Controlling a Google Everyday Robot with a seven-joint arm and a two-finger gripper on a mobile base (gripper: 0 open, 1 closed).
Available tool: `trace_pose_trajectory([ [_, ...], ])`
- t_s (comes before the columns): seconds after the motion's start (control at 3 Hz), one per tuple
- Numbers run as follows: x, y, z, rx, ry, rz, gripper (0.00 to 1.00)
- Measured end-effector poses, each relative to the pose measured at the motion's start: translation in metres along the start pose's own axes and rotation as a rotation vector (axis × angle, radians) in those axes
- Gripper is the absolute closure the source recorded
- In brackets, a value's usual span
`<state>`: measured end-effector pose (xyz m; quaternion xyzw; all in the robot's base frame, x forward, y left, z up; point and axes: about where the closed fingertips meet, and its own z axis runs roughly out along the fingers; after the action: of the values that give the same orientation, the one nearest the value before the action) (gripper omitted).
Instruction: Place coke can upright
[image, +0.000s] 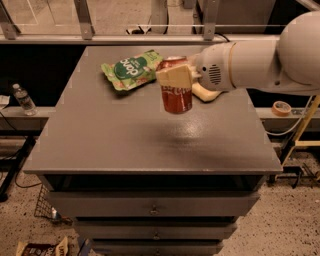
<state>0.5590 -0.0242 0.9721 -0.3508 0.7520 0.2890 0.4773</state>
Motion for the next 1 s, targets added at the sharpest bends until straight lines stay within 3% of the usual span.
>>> trace_pose_trajectory([
  [0.33, 0.013, -0.004, 0.004, -0.026, -0.066, -0.039, 1.0],
  [0.67, 0.031, -0.01, 0.008, -0.052, -0.185, -0.086, 1.0],
  [1.0, 0.042, -0.012, 0.012, -0.046, -0.255, -0.15, 1.0],
])
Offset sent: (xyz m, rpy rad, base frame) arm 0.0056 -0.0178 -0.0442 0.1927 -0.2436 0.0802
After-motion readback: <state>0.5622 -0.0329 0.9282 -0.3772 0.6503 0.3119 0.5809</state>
